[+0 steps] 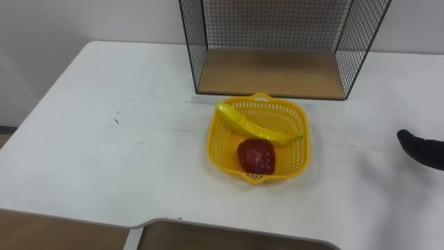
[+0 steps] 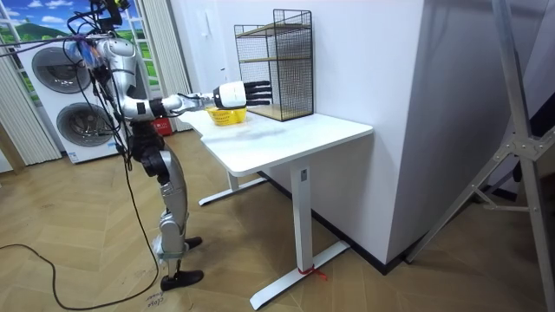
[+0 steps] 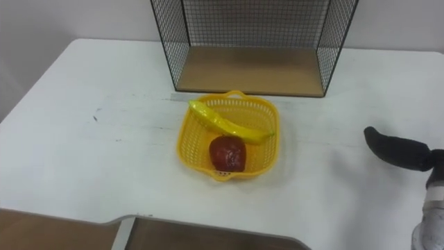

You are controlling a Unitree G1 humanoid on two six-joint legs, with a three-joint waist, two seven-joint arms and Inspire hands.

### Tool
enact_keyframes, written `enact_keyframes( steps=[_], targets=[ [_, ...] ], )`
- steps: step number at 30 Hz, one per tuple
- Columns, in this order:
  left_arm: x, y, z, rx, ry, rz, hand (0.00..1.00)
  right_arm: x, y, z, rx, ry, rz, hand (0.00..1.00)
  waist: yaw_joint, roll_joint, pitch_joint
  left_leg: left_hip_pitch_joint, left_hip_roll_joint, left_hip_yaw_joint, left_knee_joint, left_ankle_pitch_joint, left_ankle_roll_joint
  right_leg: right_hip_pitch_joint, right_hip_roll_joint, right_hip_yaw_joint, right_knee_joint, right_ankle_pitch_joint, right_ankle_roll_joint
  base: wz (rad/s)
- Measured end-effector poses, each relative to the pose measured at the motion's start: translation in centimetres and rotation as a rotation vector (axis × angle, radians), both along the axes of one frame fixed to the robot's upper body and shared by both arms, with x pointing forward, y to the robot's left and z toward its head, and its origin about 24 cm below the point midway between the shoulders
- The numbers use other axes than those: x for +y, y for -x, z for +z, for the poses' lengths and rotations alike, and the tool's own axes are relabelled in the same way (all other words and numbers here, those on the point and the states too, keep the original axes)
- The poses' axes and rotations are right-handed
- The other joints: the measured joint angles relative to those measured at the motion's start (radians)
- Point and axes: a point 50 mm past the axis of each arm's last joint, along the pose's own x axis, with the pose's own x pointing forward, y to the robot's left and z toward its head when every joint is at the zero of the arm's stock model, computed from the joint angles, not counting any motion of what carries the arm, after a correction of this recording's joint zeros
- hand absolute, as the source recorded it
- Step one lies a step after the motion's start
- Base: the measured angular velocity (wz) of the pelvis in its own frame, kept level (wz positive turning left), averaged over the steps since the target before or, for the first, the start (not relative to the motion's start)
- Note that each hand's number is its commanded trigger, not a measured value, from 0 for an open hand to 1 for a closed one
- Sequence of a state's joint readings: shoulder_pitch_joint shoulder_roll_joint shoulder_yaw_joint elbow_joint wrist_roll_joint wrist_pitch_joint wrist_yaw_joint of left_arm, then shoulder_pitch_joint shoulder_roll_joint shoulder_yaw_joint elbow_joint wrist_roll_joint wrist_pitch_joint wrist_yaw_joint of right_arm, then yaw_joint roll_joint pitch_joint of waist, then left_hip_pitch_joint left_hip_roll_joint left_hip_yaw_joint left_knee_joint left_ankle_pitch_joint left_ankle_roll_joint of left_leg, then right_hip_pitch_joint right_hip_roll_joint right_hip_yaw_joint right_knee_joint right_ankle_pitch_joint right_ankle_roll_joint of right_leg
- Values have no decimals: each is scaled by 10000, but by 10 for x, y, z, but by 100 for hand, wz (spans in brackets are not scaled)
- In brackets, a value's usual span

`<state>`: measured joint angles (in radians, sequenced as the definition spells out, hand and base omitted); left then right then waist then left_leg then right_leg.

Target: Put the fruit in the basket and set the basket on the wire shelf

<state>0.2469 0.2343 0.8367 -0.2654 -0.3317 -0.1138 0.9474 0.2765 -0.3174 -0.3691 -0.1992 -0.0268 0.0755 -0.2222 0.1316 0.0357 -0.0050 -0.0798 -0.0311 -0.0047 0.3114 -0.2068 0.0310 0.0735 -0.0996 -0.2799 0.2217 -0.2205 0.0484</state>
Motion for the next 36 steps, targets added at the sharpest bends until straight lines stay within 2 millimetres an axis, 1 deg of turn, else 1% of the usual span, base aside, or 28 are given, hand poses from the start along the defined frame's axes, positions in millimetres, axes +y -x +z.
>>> enact_keyframes(
  steps=[1,2,3,4,5,6,7,8,9,10,11,12,13,14,15,17,18,21,23,27,29,32,36],
  targets=[
    [-4,-8,2,-63,-104,-555,0,1,-2,-1,49,-44,120,0,-49,-28,26,14,5,4,15,-6,3,63,13,-21,3,0,0,10],
    [-9,-16,3,-27,-203,-1157,0,4,-5,-3,141,-124,345,0,-192,-91,71,20,4,-33,39,-13,0,109,17,-107,-10,0,0,13],
    [-12,-21,3,23,-234,-1519,0,6,-6,-4,189,-156,479,0,-258,-73,74,19,3,-45,59,-14,-2,110,21,-133,-6,0,0,11],
    [-20,-34,1,177,-225,-2374,0,11,-11,-6,291,-162,772,0,-323,-166,149,12,6,-58,68,-18,-6,103,26,-145,-1,0,0,9],
    [-28,-47,-3,386,-195,-3322,0,16,-16,-9,395,-273,1074,0,-425,-147,151,-20,4,-82,96,-17,-6,107,26,-179,-3,0,0,6],
    [-32,-54,-4,490,-188,-3816,0,18,-18,-10,438,-361,1221,0,-459,-196,182,-50,4,-91,107,-17,-6,89,25,-194,1,0,0,4],
    [-40,-66,-6,633,-181,-4768,0,20,-20,-11,462,-565,1436,0,-478,-241,191,-130,12,-90,134,-16,-5,9,28,-184,11,4,-7,0],
    [-49,-76,-9,783,-137,-5753,0,22,-21,-12,411,-920,1638,0,-468,-302,181,-173,12,-64,132,-14,-1,-9,27,-148,37,17,-12,-9],
    [-56,-84,-14,990,-33,-6628,0,25,-23,-15,473,-1225,1838,0,-492,-367,178,-149,15,-21,109,-12,3,-12,18,-123,43,34,-3,-9],
    [-60,-88,-16,1103,9,-7025,0,25,-24,-18,555,-1384,1922,0,-518,-395,163,-134,15,-13,121,-11,5,-6,9,-123,56,39,3,-7],
    [-66,-95,-21,1292,69,-7814,0,26,-24,-23,759,-1635,2067,0,-557,-434,141,-115,14,12,159,-9,7,3,-3,-113,66,41,8,-5],
    [-73,-101,-25,1313,245,-8579,0,25,-25,-27,820,-2020,2176,0,-598,-441,138,-106,7,34,160,-11,9,3,-15,-85,61,44,13,-3],
    [-76,-104,-27,1330,314,-8927,0,26,-25,-28,809,-2214,2235,0,-647,-433,143,-109,7,42,165,-11,10,6,-16,-77,48,47,18,0],
    [-82,-108,-31,1497,356,-9504,0,29,-27,-31,790,-2591,2465,0,-723,-405,158,-118,6,77,168,-12,11,17,-13,-55,6,50,23,-8],
    [-87,-114,-35,1537,502,-10133,0,33,-31,-33,758,-2993,2775,0,-738,-373,171,-142,50,271,183,-12,11,-47,-1,45,10,50,22,-11],
    [-97,-122,-41,1441,770,-11046,0,40,-34,-34,702,-3449,3311,0,-782,-277,206,-218,109,361,157,-22,23,-151,12,45,39,56,12,-9],
    [-104,-127,-44,1339,921,-11639,0,45,-37,-34,652,-3778,3687,0,-779,-229,215,-264,187,444,139,-22,23,-239,15,72,80,67,-4,-7],
    [-118,-133,-49,1346,995,-12996,0,56,-39,-36,686,-4354,4521,0,-804,-200,201,-254,192,599,2,-10,25,-371,18,164,187,67,-6,-11],
    [-124,-135,-54,1441,1062,-13581,0,61,-40,-37,702,-4553,4815,0,-833,-202,201,-212,190,634,-66,15,28,-391,7,192,181,68,-6,-8],
    [-128,-137,-70,1955,1590,-14234,0,72,-43,-40,697,-4911,5394,0,-1001,-212,197,-143,186,711,-108,36,33,-390,-9,210,165,68,-6,-5],
    [-131,-138,-79,2203,1982,-14673,0,79,-45,-41,731,-5157,5766,0,-1048,-251,182,-113,187,789,-99,36,33,-382,-11,268,161,68,-5,-6],
    [-140,-139,-83,2227,2080,-15414,0,84,-44,-47,681,-5854,5997,0,-1108,-370,133,-90,192,825,-87,36,34,-360,-20,274,154,68,-5,-1],
    [-147,-141,-85,2205,2179,-15775,0,89,-47,-50,396,-6731,6149,0,-1192,-442,150,-20,204,828,-88,36,35,-279,-25,318,147,68,-5,0]
  ],
)
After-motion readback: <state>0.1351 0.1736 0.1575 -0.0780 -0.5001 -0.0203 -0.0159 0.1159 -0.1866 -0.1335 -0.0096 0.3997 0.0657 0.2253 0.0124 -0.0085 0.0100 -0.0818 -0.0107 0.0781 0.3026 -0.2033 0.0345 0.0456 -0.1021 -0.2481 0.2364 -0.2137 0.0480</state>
